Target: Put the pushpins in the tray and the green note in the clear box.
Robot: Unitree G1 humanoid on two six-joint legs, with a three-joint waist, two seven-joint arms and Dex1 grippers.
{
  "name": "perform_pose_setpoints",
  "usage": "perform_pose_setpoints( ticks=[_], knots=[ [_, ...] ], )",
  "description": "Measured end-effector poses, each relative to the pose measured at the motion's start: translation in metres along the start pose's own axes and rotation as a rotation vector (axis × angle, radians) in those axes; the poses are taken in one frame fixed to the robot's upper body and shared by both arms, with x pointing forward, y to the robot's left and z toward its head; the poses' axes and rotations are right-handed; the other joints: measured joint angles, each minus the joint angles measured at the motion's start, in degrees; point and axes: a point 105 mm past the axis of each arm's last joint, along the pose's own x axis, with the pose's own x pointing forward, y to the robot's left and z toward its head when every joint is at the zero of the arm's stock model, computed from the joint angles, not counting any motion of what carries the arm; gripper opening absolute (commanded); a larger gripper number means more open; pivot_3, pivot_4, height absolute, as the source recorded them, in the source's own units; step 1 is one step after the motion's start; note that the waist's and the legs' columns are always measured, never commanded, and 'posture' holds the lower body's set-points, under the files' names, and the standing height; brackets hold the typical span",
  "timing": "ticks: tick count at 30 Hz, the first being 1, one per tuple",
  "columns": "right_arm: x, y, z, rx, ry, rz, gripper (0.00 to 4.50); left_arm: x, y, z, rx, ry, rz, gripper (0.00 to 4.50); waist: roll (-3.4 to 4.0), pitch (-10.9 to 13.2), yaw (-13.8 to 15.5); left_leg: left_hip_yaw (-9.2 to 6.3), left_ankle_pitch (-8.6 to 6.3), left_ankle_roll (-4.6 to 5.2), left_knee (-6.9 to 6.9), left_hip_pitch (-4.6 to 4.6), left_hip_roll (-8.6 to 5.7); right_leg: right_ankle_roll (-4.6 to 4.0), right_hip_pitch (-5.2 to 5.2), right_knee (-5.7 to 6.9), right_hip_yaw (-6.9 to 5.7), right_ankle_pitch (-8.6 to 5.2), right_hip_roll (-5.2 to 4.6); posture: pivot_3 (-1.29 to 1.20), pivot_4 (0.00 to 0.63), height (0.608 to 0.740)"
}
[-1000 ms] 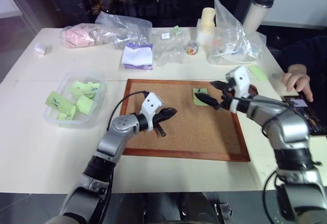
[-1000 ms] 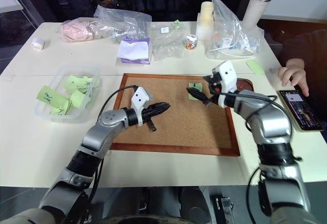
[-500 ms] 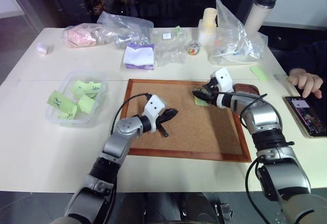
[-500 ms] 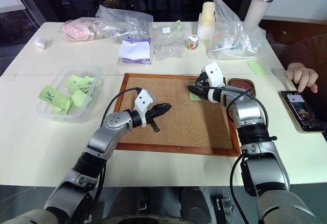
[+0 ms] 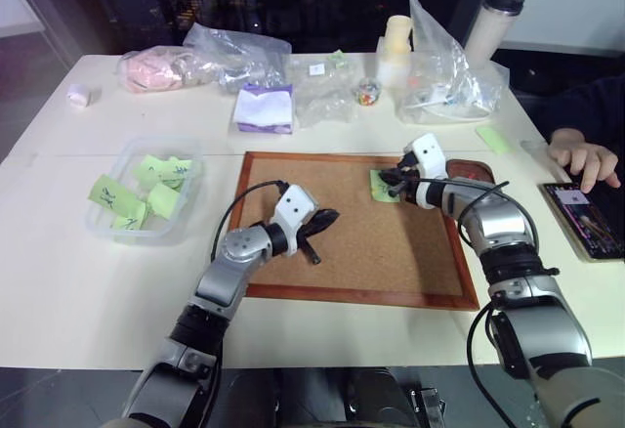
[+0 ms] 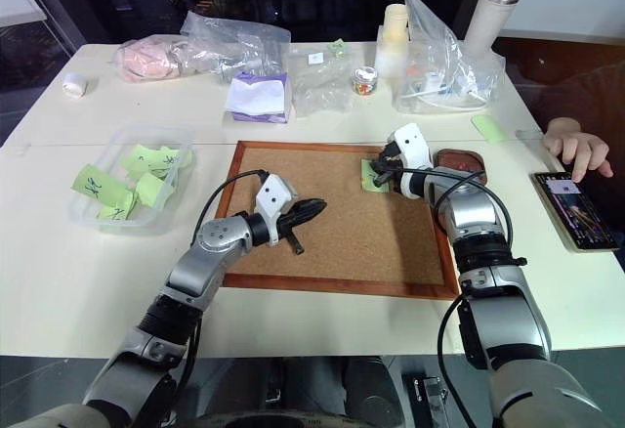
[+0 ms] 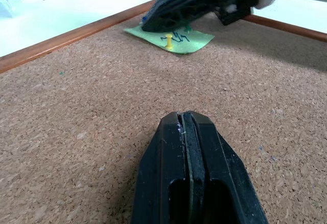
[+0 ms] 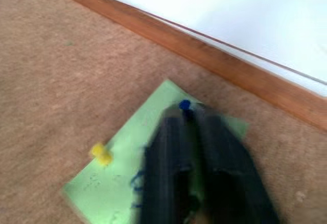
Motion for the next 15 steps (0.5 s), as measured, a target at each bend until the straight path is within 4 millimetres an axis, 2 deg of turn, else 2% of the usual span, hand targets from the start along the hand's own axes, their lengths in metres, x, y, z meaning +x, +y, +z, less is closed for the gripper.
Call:
perform_pose_setpoints(
  ticks=[10, 15],
  knots=[
    [0.001, 0.002, 0.002, -0.008, 0.000, 0.003, 0.02, 0.000, 0.000, -0.006, 0.016, 0.034, 0.003, 0.00, 0.30, -0.2, -0.1, 0.01, 0.00, 0.00, -0.01, 0.05, 0.00, 0.00, 0.05, 0.01, 0.01, 0.00, 0.01, 0.00, 0.150, 0.740],
    [-0.006, 0.005, 0.027, -0.053, -0.070, 0.014, 0.02, 0.002, 0.000, -0.009, 0.012, 0.047, 0.011, 0.00, 0.53, -0.3, -0.1, 0.00, -0.01, 0.01, 0.00, 0.22, 0.00, 0.00, 0.24, 0.01, 0.01, 0.00, 0.00, 0.00, 0.150, 0.740]
  ],
)
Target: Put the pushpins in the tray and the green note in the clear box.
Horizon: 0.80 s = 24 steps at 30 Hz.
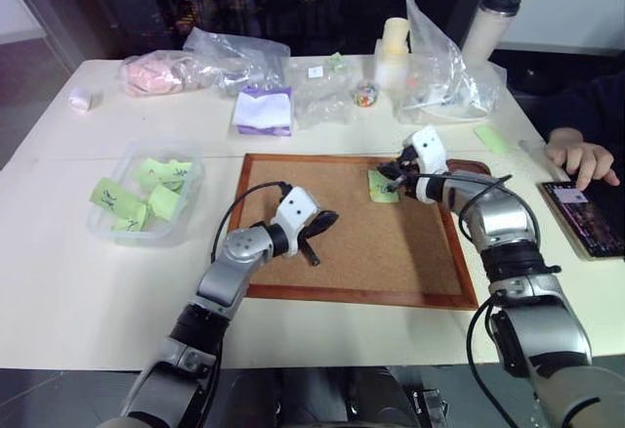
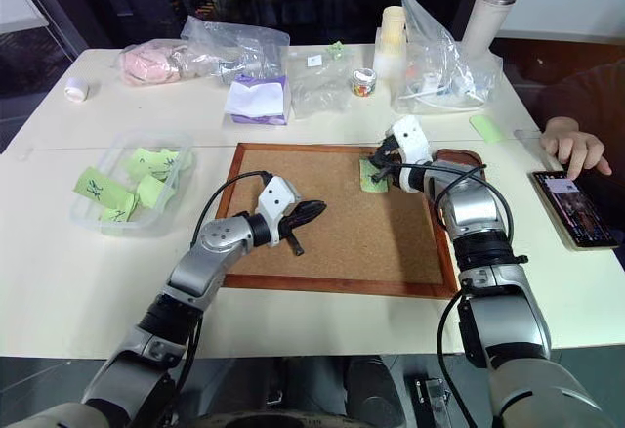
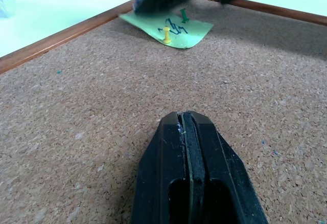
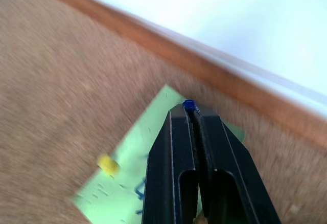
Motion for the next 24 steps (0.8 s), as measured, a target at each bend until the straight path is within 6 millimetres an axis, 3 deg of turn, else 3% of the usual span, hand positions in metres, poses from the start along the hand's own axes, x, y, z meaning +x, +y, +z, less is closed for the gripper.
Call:
perform_pose_setpoints(
  ticks=[3, 8, 11, 14, 19, 24],
  knots=[
    [-0.006, 0.002, 0.016, -0.036, -0.035, 0.000, 0.02, 0.002, 0.000, -0.002, -0.011, 0.007, 0.004, 0.00, 0.01, 0.0, 0.0, 0.00, -0.02, 0.04, -0.10, 0.57, 0.00, -0.01, 0.58, -0.14, 0.00, -0.01, 0.01, 0.00, 0.150, 0.740],
    [-0.013, 0.001, 0.022, -0.023, -0.059, -0.023, 0.02, 0.004, 0.001, -0.003, -0.017, 0.010, 0.004, 0.00, -0.01, 0.0, 0.1, -0.01, -0.04, 0.06, -0.13, 0.73, -0.01, -0.01, 0.76, -0.15, 0.00, -0.01, 0.01, 0.00, 0.150, 0.740],
    [-0.027, -0.013, 0.035, -0.016, -0.098, -0.089, 0.02, 0.006, 0.000, -0.003, -0.021, 0.005, -0.003, 0.00, 0.00, -0.1, 0.4, -0.02, -0.04, 0.06, -0.12, 0.73, -0.03, -0.01, 0.77, -0.15, 0.00, -0.01, -0.01, 0.00, 0.150, 0.740],
    [-0.052, -0.038, 0.040, -0.013, -0.118, -0.190, 0.02, 0.007, -0.001, -0.002, -0.028, 0.000, -0.014, 0.00, -0.01, -0.1, 0.5, -0.03, -0.04, 0.06, -0.12, 0.71, -0.07, -0.01, 0.79, -0.18, -0.01, -0.01, -0.06, 0.00, 0.150, 0.740],
    [-0.088, -0.070, 0.013, 0.043, -0.065, -0.335, 0.02, 0.002, 0.000, -0.002, -0.029, -0.003, -0.026, 0.00, -0.01, -0.1, 0.0, -0.02, -0.04, 0.07, -0.15, 0.71, -0.04, -0.02, 0.73, -0.18, 0.03, -0.01, 0.02, 0.00, 0.150, 0.740],
    [-0.097, -0.087, -0.016, 0.116, -0.019, -0.406, 0.02, 0.000, -0.001, 0.000, -0.014, -0.004, -0.043, 0.00, 0.00, -0.1, -0.3, 0.01, -0.04, 0.07, -0.19, 0.72, -0.03, -0.02, 0.71, -0.18, 0.08, -0.02, 0.08, 0.00, 0.150, 0.740]
  ],
)
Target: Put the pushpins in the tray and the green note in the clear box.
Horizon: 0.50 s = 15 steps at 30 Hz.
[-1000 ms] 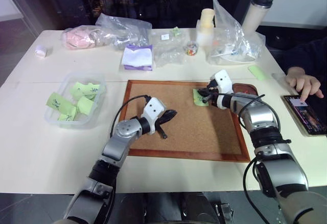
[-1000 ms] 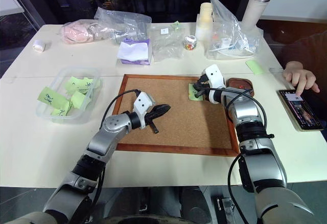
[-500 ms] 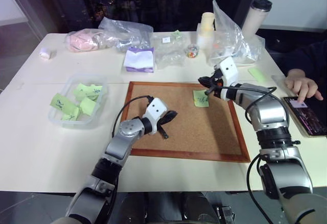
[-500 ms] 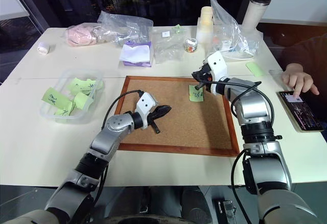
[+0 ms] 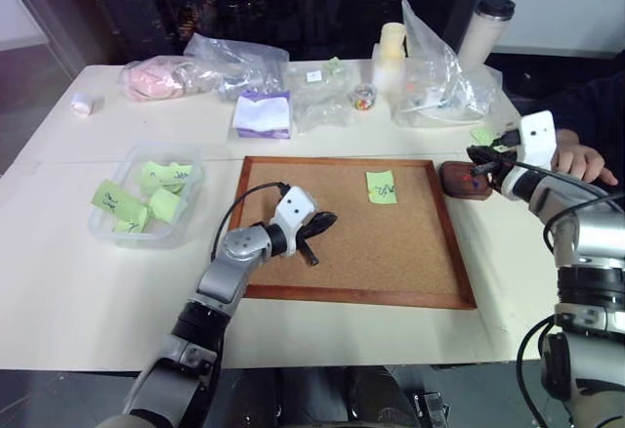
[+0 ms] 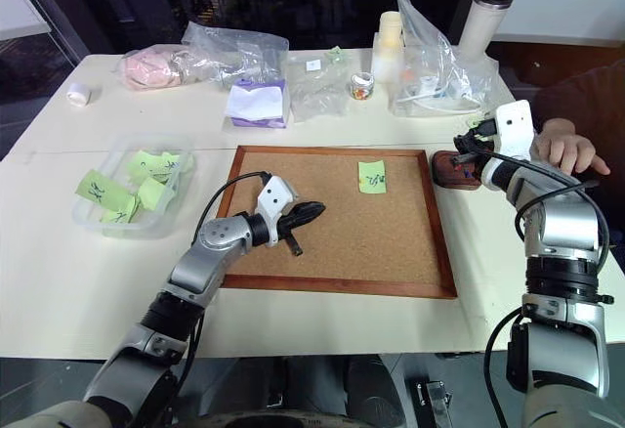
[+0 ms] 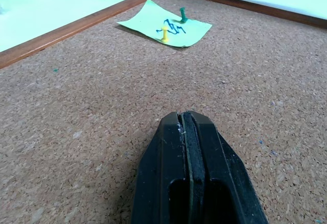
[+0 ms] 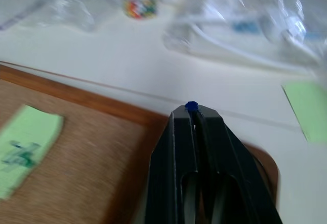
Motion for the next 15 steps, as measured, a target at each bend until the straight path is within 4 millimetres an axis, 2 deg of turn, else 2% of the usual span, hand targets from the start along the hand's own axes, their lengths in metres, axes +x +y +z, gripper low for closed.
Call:
perform_pose_setpoints(
  ticks=[4, 9, 13, 15],
  knots=[
    [0.006, -0.011, -0.021, 0.036, 0.050, -0.038, 0.02, 0.000, -0.002, 0.001, 0.001, -0.003, -0.010, 0.00, 0.00, 0.0, 0.1, 0.03, -0.02, 0.03, -0.08, -0.02, 0.00, 0.01, -0.02, -0.09, 0.01, -0.01, -0.01, 0.00, 0.150, 0.740],
    [0.012, -0.016, -0.035, 0.048, 0.081, -0.051, 0.02, 0.000, -0.002, 0.001, 0.002, -0.002, -0.013, 0.00, 0.00, 0.0, 0.2, 0.04, -0.02, 0.03, -0.11, -0.03, 0.00, 0.01, -0.02, -0.15, 0.01, -0.01, -0.02, 0.00, 0.150, 0.740],
    [0.014, -0.017, -0.036, 0.048, 0.078, -0.050, 1.32, 0.000, -0.002, 0.001, 0.002, -0.002, -0.009, 0.00, 0.00, 0.0, 0.2, 0.04, -0.02, 0.03, -0.11, -0.03, 0.00, 0.01, -0.01, -0.15, 0.01, -0.01, -0.02, 0.00, 0.150, 0.740],
    [0.016, -0.016, -0.038, 0.042, 0.081, -0.046, 2.39, 0.000, -0.002, 0.000, 0.003, -0.003, -0.005, 0.00, 0.00, 0.0, 0.1, 0.04, -0.02, 0.03, -0.11, -0.03, 0.01, 0.01, -0.02, -0.15, 0.01, -0.01, -0.02, 0.00, 0.150, 0.740]
  ],
)
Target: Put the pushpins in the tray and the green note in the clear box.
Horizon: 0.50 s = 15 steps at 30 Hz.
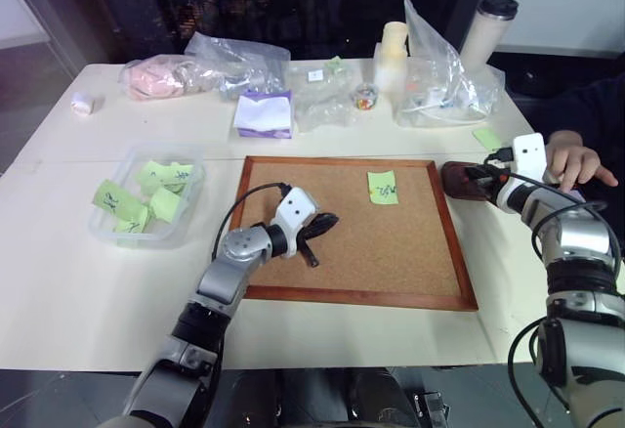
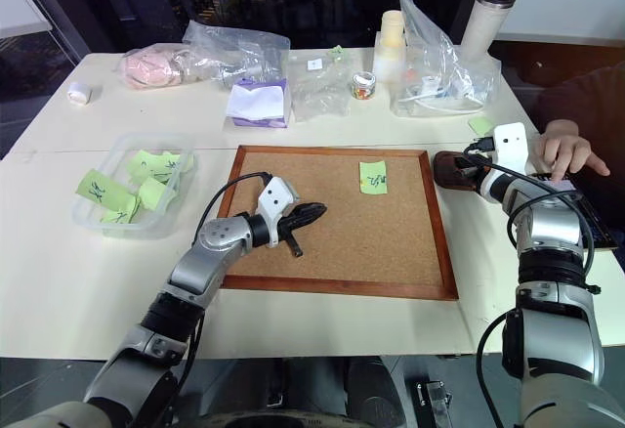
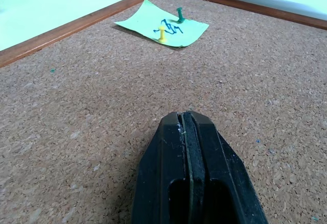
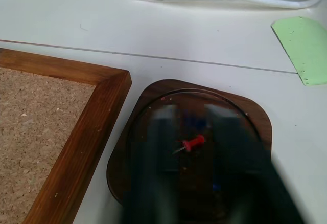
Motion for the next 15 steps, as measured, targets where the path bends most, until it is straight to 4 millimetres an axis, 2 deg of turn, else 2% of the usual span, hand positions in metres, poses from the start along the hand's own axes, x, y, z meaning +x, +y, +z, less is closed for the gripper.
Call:
perform_pose_setpoints(
  ticks=[3, 4, 12, 14, 15],
  knots=[
    [0.001, 0.001, -0.003, -0.009, 0.010, 0.003, 3.80, 0.000, 0.000, 0.000, 0.002, 0.000, 0.002, 0.00, 0.00, 0.0, 0.0, 0.00, 0.00, 0.00, -0.02, 0.00, 0.00, 0.00, 0.00, -0.01, 0.00, 0.00, 0.00, 0.00, 0.150, 0.740],
    [0.001, 0.001, -0.003, -0.008, 0.012, 0.003, 4.46, 0.000, 0.000, 0.000, 0.002, 0.000, 0.002, 0.00, 0.00, 0.0, 0.0, 0.00, 0.00, 0.00, -0.02, 0.00, 0.00, 0.00, 0.00, -0.01, 0.00, 0.00, 0.00, 0.00, 0.150, 0.740],
    [0.000, 0.005, 0.003, -0.019, -0.005, 0.022, 4.46, 0.000, 0.000, 0.000, 0.004, 0.000, 0.003, 0.00, 0.00, 0.0, 0.0, 0.00, 0.00, 0.00, -0.03, 0.00, 0.01, 0.00, 0.00, -0.02, 0.00, 0.00, 0.00, 0.00, 0.150, 0.740],
    [-0.005, 0.019, 0.013, -0.038, -0.039, 0.087, 4.46, 0.000, 0.000, -0.001, 0.003, 0.001, 0.003, 0.00, 0.00, 0.0, 0.0, -0.02, 0.00, 0.00, -0.07, 0.00, 0.04, 0.00, -0.01, -0.04, 0.00, 0.00, 0.00, 0.00, 0.150, 0.740],
    [-0.008, 0.033, 0.020, -0.053, -0.062, 0.147, 4.46, 0.000, 0.000, -0.001, 0.002, 0.002, 0.003, 0.00, 0.01, 0.0, 0.0, -0.03, 0.00, 0.00, -0.07, 0.00, 0.07, 0.00, 0.00, -0.05, 0.00, 0.00, 0.02, 0.00, 0.150, 0.740]
  ],
)
